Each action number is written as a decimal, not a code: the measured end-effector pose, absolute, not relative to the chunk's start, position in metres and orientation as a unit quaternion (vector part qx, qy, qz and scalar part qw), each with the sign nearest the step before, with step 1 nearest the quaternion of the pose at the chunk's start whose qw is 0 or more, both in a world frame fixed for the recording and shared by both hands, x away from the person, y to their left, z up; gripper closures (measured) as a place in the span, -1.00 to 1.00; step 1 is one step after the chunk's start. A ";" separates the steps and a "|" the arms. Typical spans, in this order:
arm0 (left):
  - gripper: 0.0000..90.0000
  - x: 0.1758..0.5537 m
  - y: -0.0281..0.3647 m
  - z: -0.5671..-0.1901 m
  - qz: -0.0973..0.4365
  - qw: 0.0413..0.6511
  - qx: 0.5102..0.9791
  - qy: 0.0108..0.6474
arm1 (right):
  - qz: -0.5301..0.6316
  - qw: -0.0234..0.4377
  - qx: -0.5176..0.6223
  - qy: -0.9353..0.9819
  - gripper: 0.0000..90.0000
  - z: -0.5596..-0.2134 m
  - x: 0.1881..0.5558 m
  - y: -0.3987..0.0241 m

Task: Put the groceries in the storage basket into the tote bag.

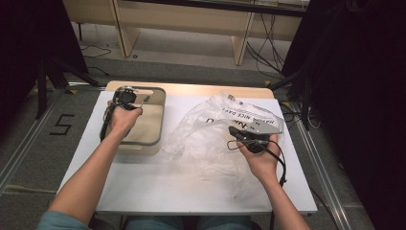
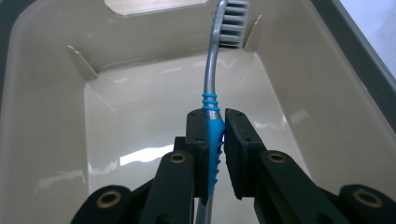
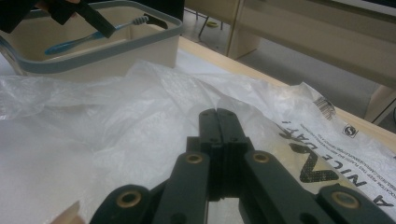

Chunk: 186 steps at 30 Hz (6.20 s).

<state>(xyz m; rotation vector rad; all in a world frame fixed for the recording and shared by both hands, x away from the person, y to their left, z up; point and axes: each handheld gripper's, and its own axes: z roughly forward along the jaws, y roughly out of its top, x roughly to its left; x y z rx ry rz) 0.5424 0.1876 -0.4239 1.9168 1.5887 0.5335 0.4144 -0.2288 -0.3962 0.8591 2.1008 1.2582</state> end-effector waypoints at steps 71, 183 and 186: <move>0.77 0.463 0.149 -0.363 0.201 0.401 0.749 0.488 | 0.470 0.269 0.319 0.778 1.00 -0.395 0.413 -0.228; 0.77 0.407 -0.004 -0.413 0.156 0.347 0.850 0.364 | 0.478 0.266 0.312 0.777 1.00 -0.391 0.410 -0.226; 0.77 0.409 -0.006 -0.414 0.156 0.343 0.851 0.365 | 0.479 0.266 0.313 0.776 1.00 -0.391 0.410 -0.226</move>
